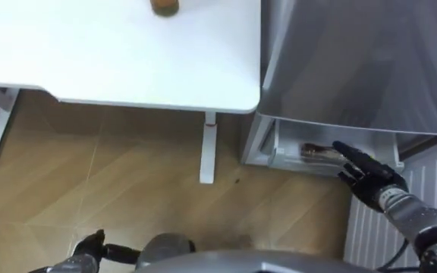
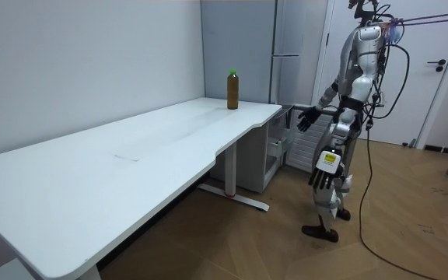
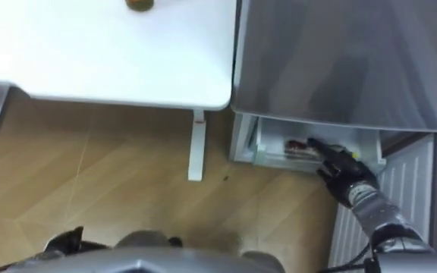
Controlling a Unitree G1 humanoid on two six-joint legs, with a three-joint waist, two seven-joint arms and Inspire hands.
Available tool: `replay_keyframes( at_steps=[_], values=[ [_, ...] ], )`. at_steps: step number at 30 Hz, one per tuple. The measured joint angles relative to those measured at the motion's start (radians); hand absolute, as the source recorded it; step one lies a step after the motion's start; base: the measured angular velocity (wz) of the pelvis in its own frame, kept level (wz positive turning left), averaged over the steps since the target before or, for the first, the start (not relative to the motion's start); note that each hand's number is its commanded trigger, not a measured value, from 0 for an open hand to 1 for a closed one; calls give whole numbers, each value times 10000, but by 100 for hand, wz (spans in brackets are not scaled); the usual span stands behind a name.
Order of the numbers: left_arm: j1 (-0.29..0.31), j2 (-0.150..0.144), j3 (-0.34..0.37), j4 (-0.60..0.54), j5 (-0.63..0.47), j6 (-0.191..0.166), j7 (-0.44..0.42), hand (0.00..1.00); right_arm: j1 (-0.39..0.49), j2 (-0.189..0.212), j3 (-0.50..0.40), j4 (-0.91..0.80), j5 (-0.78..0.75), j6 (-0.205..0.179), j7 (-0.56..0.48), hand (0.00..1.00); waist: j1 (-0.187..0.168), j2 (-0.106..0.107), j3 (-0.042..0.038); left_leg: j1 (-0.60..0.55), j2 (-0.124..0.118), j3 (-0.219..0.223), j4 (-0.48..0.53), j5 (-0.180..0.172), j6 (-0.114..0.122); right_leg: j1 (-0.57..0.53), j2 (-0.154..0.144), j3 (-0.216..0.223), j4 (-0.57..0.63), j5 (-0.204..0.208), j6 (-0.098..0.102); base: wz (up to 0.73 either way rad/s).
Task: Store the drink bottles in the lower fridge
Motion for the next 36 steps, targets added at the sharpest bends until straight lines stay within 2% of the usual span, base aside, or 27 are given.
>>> replay_keyframes(
  at_steps=[3, 8, 11, 13, 16, 20, 22, 25, 36],
  values=[
    [397, 2, 93, -2, 535, 10, -4, 0, 600, 207, 345, 3, -1563, -17, 31, 0, -70, -19, 39, 329, 45, 88, -78, 0, -39, 306, 58, 107, -177, 42, -32, -12],
    [352, -34, 111, -19, 1108, 12, -20, 0, 1096, 708, 771, 53, -3167, -25, 164, 0, -91, -43, 82, 359, 115, 148, -102, -2, -74, 342, 137, 217, -332, 55, -58, -5],
    [353, -91, 129, -36, 1106, 18, 101, 0, 1293, 936, 816, 89, -3731, -61, 65, 0, -111, -17, 152, 497, 115, 152, -84, -4, -75, 571, 182, 273, -547, 94, -40, 0],
    [346, -281, 416, -33, 1290, 96, 200, 0, 1322, 1078, 794, 203, -4703, -100, -34, 0, -204, -11, 159, 565, 114, 126, -92, -20, -90, 725, 212, 259, -747, 155, -27, 2],
    [427, -426, 483, -25, 1363, 313, 216, 0, 1504, 1096, 800, 221, -5080, -101, -177, 0, -264, 4, 150, 632, 116, 102, -88, -66, -114, 876, 244, 274, -867, 193, -28, 1],
    [478, -473, 505, 3, 1544, 626, 219, 0, 1667, 1110, 690, 459, -5245, -92, -394, 0, -349, 11, 155, 663, 119, 48, -79, -110, -150, 1012, 277, 281, -991, 203, -45, 4],
    [571, -527, 726, 25, 1553, 801, 214, 0, 1736, 1189, 313, 563, -5529, -99, -463, 0, -419, 43, 170, 724, 122, 50, -96, -124, -165, 1083, 286, 294, -1032, 209, -54, 0],
    [603, -582, 886, 27, 1551, 1031, 201, 0, 1744, 1190, 225, 582, -5767, -110, -499, 0, -487, 90, 184, 761, 121, 35, -99, -144, -172, 1131, 289, 283, -1058, 208, -54, 0],
    [514, -628, 898, 8, 1506, 1350, 293, 0, 1649, 1277, 4, 517, -5887, -12, -770, 0, -550, 170, 104, 792, 121, 30, -67, -148, -165, 1146, 287, 311, -1040, 208, -54, 0]
  ],
)
